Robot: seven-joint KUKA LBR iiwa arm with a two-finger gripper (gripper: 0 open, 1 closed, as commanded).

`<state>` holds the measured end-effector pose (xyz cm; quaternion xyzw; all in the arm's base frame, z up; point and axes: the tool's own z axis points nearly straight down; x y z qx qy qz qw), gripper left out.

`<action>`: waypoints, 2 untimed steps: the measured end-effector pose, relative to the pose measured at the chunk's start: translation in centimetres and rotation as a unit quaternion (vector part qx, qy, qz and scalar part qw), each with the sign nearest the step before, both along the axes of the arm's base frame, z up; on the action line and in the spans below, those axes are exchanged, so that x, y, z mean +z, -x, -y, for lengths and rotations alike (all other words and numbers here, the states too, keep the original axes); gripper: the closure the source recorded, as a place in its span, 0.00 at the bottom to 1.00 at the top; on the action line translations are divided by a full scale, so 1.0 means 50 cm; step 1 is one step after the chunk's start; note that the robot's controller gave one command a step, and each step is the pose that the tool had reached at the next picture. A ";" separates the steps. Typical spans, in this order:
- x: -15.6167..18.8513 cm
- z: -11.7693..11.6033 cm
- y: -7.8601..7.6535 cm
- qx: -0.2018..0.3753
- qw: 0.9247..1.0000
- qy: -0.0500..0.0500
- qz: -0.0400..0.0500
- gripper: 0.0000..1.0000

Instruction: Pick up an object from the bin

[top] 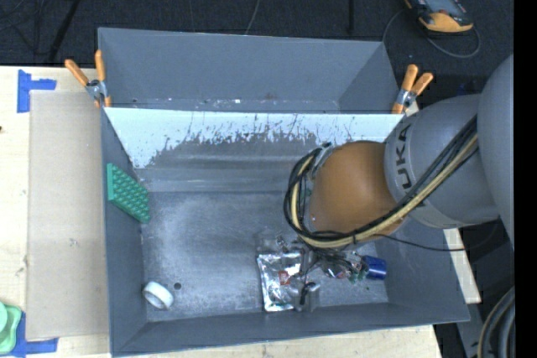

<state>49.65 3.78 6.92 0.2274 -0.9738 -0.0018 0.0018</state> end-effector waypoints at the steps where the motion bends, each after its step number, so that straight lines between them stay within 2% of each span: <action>1: 0.004 0.005 -0.006 -0.001 1.000 0.001 0.005 1.00; 2: 0.322 0.064 0.022 0.003 1.000 0.002 0.006 1.00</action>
Offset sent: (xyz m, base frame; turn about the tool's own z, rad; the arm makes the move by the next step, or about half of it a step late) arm 0.0000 0.0000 0.0000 0.0000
